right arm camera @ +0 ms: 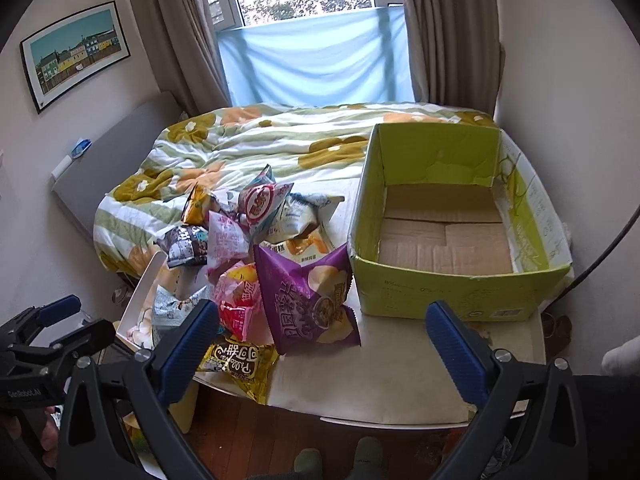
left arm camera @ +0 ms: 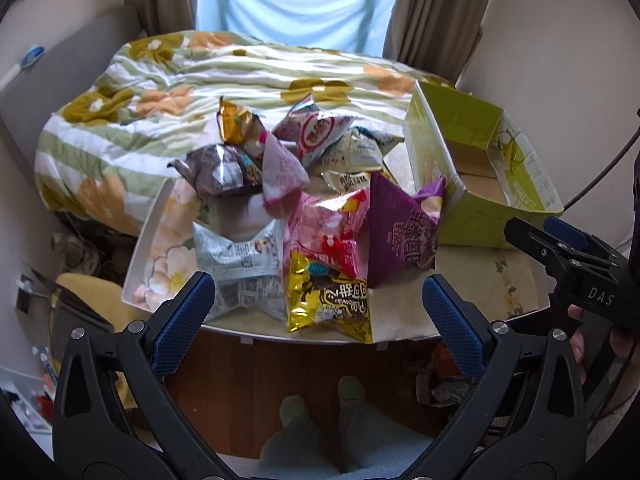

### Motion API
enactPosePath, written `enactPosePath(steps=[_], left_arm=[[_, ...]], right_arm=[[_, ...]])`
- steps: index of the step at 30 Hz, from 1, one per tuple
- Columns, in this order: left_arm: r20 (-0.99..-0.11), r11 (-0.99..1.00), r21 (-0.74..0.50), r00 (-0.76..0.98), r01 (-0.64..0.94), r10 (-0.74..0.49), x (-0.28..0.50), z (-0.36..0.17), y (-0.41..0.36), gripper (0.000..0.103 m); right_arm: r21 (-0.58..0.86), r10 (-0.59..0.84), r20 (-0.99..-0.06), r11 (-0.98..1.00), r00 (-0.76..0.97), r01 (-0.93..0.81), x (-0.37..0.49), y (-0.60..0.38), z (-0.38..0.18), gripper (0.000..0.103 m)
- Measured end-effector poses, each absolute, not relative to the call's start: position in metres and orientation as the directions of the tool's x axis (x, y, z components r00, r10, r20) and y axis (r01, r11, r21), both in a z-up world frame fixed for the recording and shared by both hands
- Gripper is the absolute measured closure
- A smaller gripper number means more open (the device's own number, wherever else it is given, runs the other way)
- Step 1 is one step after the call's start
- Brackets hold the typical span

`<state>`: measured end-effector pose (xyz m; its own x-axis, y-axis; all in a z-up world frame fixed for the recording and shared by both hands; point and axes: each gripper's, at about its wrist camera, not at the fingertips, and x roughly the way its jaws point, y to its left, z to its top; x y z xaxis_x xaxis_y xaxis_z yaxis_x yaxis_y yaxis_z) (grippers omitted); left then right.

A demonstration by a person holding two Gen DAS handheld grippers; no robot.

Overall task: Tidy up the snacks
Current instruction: 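Move left tool to the yellow chocolate bag while right tool approaches the purple chip bag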

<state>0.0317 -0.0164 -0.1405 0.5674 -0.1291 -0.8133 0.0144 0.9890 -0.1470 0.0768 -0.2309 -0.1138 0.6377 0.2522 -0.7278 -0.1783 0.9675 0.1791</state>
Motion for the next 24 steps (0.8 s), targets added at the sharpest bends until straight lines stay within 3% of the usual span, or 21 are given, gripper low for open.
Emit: enactPosePath(steps=[6,14,24], left_arm=[[-0.844,0.991,-0.131,0.528,-0.029,-0.096,0.050,-0.200,-0.041,0.001],[-0.839,0.996,0.084,0.539,-0.011,0.076,0.060,-0.240,-0.081,0.001],[-0.863,0.976,0.217,0.469,0.009,0.187,0.080,-0.280,-0.094,0.001]], right_arm=[[0.242,0.354,-0.773,0.931,0.526,-0.272,0.107,-0.233,-0.166,0.000],[0.306,0.452,-0.770,0.881,0.450,-0.360,0.132,-0.235,-0.210,0.000],[0.345,0.510,-0.763,0.841,0.397,-0.416,0.156,-0.231,-0.237,0.000]])
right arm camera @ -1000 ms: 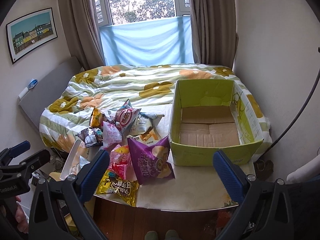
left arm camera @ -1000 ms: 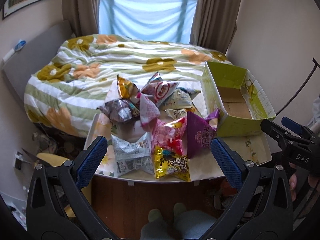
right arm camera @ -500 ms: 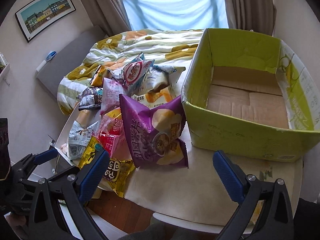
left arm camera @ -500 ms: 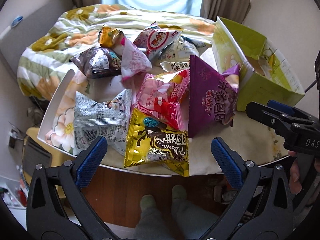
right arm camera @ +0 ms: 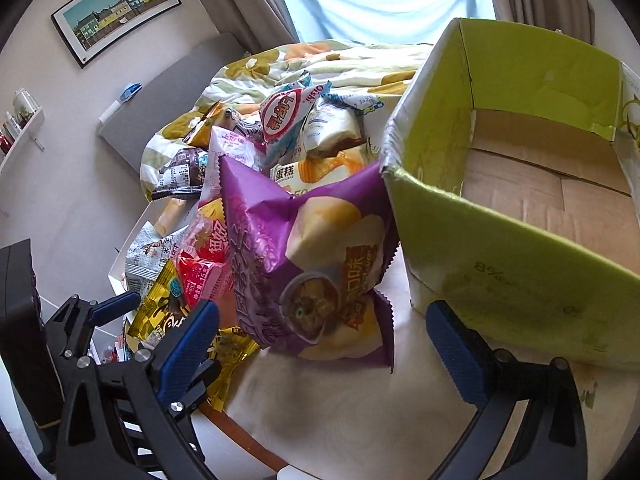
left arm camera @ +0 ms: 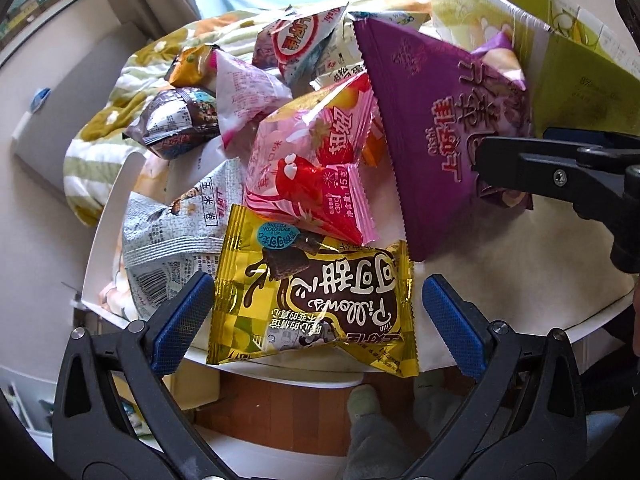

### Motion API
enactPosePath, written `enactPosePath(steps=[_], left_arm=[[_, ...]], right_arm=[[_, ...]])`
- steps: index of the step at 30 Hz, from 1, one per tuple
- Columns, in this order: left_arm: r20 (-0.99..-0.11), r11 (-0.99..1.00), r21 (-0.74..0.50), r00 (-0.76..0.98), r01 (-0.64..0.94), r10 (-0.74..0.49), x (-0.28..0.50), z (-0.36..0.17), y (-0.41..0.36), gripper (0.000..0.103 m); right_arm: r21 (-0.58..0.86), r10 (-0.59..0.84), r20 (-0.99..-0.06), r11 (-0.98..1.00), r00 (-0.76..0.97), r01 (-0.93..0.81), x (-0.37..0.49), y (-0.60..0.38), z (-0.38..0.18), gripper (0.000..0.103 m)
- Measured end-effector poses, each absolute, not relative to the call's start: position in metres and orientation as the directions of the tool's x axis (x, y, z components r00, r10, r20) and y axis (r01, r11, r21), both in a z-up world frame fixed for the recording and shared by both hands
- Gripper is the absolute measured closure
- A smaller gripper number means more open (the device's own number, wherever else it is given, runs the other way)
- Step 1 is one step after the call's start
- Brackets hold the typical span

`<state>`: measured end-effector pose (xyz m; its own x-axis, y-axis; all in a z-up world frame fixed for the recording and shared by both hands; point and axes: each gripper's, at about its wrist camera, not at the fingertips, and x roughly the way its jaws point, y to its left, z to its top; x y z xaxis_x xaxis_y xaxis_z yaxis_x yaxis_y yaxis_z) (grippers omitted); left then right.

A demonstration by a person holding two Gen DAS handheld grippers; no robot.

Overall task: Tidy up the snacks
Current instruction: 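Move left tool to the yellow chocolate bag while right tool approaches the purple chip bag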

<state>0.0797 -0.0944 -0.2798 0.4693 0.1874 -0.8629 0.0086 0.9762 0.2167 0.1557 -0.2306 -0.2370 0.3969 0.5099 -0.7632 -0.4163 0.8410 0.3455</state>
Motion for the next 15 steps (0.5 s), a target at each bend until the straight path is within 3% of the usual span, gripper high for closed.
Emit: enactPosePath(steps=[15], left_arm=[[-0.881,0.956,0.280,0.419,0.089,0.219,0.079,-0.297,-0.107,0.002]], right_arm=[[0.396,0.547,-0.762,0.817,0.347,-0.418,0.169,-0.217,-0.258,0.000]])
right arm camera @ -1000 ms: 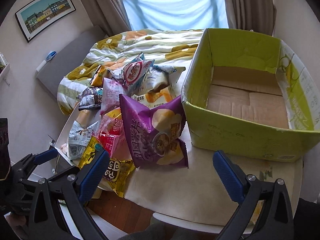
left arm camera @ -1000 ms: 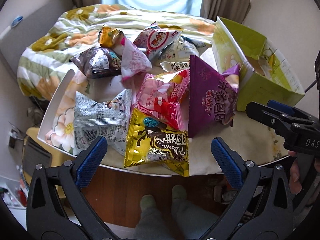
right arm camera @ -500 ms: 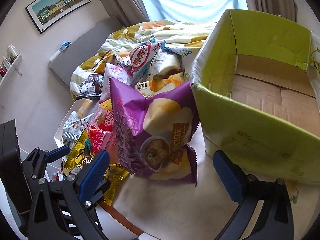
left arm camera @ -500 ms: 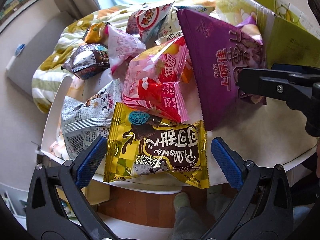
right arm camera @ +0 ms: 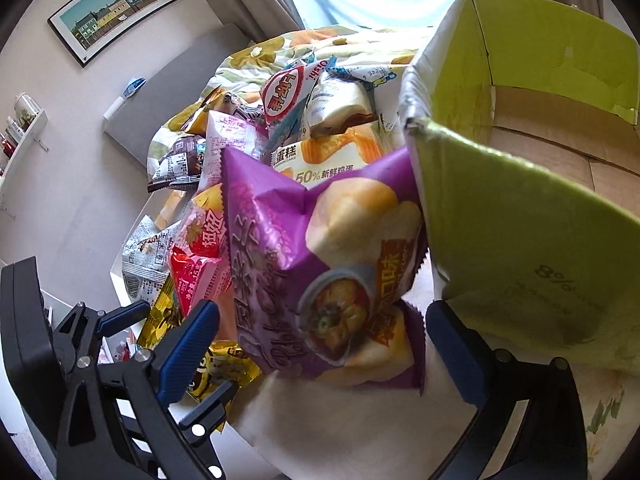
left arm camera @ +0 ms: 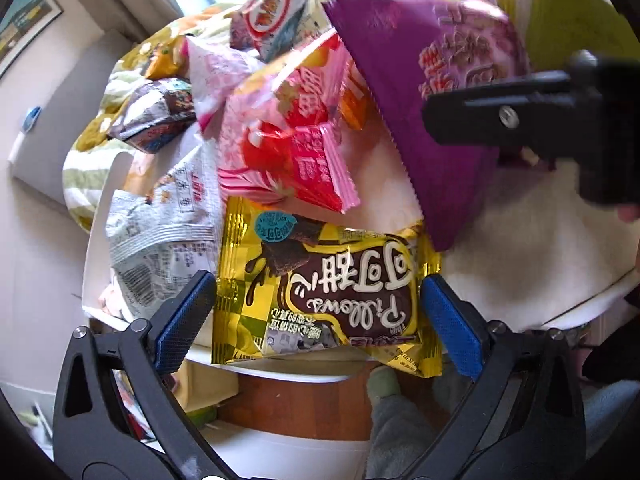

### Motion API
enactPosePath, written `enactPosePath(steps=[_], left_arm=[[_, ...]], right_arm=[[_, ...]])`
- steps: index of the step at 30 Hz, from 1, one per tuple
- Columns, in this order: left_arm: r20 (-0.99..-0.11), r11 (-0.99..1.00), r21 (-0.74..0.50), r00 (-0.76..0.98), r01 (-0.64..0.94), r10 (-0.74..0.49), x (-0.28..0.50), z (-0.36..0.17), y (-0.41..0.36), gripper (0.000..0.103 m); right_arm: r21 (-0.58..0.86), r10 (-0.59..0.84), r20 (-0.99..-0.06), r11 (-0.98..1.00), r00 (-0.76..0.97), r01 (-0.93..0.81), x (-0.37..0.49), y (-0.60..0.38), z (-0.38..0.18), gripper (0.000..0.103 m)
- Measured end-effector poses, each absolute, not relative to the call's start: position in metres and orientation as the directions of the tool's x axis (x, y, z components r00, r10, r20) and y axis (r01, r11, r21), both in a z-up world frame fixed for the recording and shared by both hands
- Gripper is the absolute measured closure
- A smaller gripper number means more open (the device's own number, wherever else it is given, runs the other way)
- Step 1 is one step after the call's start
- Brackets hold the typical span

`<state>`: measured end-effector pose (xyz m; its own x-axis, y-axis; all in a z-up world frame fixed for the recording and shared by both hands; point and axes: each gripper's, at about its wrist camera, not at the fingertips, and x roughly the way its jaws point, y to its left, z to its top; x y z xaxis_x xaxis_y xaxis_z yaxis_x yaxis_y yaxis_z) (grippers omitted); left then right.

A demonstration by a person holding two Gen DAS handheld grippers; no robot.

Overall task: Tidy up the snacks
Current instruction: 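Move left tool to the yellow chocolate bag while right tool approaches the purple chip bag, then close right gripper on the purple chip bag while left gripper closes on the yellow bag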

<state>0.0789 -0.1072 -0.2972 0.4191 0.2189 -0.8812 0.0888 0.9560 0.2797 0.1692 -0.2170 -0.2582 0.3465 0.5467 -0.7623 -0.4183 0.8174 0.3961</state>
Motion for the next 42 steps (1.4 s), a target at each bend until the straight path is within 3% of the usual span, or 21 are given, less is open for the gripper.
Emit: enactPosePath(steps=[6,7,8,11,12,17,19,24,30,31,33,34,35,42], left_arm=[[-0.889,0.963,0.247,0.422,0.109,0.180,0.080,-0.293,-0.099,0.006],[-0.888,0.962,0.246,0.426,0.118,0.175,0.079,-0.292,-0.097,0.009],[-0.893,0.964,0.226,0.425,0.136,0.150,0.078,-0.290,-0.097,0.038],[-0.887,0.951,0.246,0.439,0.185,0.144,0.074,-0.288,-0.103,0.047],[-0.881,0.942,0.267,0.447,0.205,0.153,0.074,-0.289,-0.106,0.048],[-0.873,0.931,0.276,0.468,0.239,0.138,0.072,-0.288,-0.109,0.054],[-0.875,0.930,0.268,0.468,0.250,0.126,0.072,-0.286,-0.107,0.054],[-0.886,0.945,0.221,0.454,0.240,0.092,0.071,-0.273,-0.097,0.054],[-0.900,0.990,0.095,0.435,0.108,0.039,0.068,-0.251,-0.066,0.054],[-0.909,0.998,0.040,0.416,0.056,0.013,0.067,-0.249,-0.057,0.051],[-0.924,0.994,-0.097,0.375,-0.055,-0.070,0.065,-0.248,-0.038,0.033],[-0.924,0.981,-0.157,0.367,-0.115,-0.105,0.064,-0.250,-0.030,0.017],[-0.920,0.964,-0.212,0.365,-0.160,-0.141,0.063,-0.251,-0.024,0.010],[-0.919,0.915,-0.309,0.327,-0.258,-0.218,0.076,-0.271,-0.031,0.010]], right_arm=[[0.390,0.533,-0.769,0.828,0.353,-0.402,0.171,-0.213,-0.262,0.000],[0.390,0.533,-0.768,0.829,0.355,-0.400,0.171,-0.213,-0.262,0.000],[0.391,0.532,-0.770,0.829,0.352,-0.399,0.172,-0.212,-0.262,0.000],[0.381,0.524,-0.775,0.833,0.352,-0.401,0.171,-0.212,-0.263,0.006],[0.378,0.523,-0.777,0.833,0.351,-0.404,0.171,-0.212,-0.264,0.014],[0.352,0.508,-0.781,0.839,0.365,-0.414,0.164,-0.211,-0.260,0.029],[0.344,0.504,-0.778,0.841,0.375,-0.417,0.161,-0.210,-0.257,0.034],[0.339,0.494,-0.776,0.851,0.391,-0.402,0.154,-0.209,-0.253,0.036],[0.341,0.483,-0.774,0.863,0.411,-0.372,0.146,-0.210,-0.246,0.037],[0.345,0.484,-0.772,0.864,0.412,-0.368,0.145,-0.210,-0.245,0.037],[0.346,0.483,-0.769,0.865,0.419,-0.363,0.143,-0.209,-0.241,0.037],[0.346,0.482,-0.768,0.866,0.422,-0.361,0.141,-0.209,-0.240,0.037],[0.348,0.483,-0.767,0.866,0.423,-0.359,0.141,-0.208,-0.239,0.037],[0.355,0.493,-0.763,0.860,0.419,-0.365,0.139,-0.212,-0.237,0.037]])
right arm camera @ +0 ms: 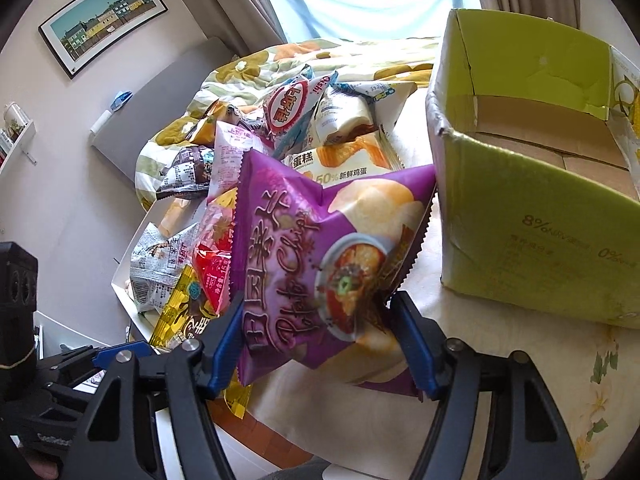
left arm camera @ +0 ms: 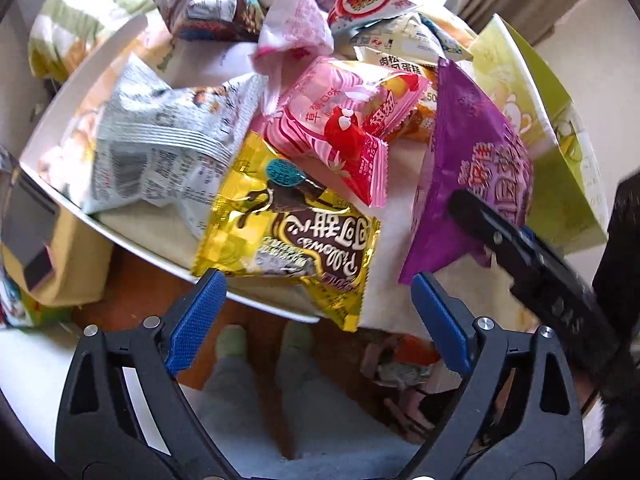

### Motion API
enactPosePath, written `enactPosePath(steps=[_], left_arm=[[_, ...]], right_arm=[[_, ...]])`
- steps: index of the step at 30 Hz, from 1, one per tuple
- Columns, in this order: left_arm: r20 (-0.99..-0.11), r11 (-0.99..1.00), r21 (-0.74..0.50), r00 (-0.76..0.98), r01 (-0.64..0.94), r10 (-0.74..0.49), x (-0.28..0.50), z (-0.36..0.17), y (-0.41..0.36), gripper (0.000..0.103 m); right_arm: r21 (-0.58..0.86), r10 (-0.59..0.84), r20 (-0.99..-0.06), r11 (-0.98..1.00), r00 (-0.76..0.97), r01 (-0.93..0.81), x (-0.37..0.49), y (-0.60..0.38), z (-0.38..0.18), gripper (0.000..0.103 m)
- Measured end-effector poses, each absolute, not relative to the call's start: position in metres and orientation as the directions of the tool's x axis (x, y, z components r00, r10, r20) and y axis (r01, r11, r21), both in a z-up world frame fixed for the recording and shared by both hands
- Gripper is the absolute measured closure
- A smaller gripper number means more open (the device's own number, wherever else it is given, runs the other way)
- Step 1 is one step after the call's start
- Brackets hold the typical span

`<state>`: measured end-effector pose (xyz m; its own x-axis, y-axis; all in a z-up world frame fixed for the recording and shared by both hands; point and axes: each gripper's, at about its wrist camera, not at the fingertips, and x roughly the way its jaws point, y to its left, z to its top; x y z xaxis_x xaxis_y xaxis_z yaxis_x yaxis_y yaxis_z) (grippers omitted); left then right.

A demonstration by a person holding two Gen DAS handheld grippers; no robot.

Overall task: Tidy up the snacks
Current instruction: 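Close right gripper on the purple chip bag while left gripper closes on the yellow bag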

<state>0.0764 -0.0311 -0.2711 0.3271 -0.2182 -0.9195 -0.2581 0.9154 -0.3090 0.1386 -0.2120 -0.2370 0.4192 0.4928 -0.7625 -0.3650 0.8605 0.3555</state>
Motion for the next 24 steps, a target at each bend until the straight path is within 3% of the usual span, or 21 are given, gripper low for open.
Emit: enactPosePath(steps=[11,15,20,24], left_arm=[[-0.937,0.902,-0.266,0.312,-0.339,-0.159,0.115,-0.289,-0.041,0.010],[-0.957,0.957,-0.144,0.281,-0.253,-0.070,0.123,-0.295,-0.061,0.005],[-0.956,0.986,-0.075,0.291,-0.151,-0.028,0.129,-0.297,-0.076,0.003],[-0.946,0.996,0.084,0.313,-0.003,0.081,0.131,-0.301,-0.103,0.001]], right_arm=[[0.359,0.507,-0.762,0.849,0.403,-0.388,0.130,-0.233,-0.238,0.038],[0.382,0.521,-0.767,0.839,0.374,-0.387,0.132,-0.237,-0.245,0.038],[0.402,0.546,-0.757,0.822,0.358,-0.404,0.136,-0.245,-0.247,0.039],[0.410,0.567,-0.749,0.803,0.343,-0.431,0.136,-0.249,-0.248,0.039]])
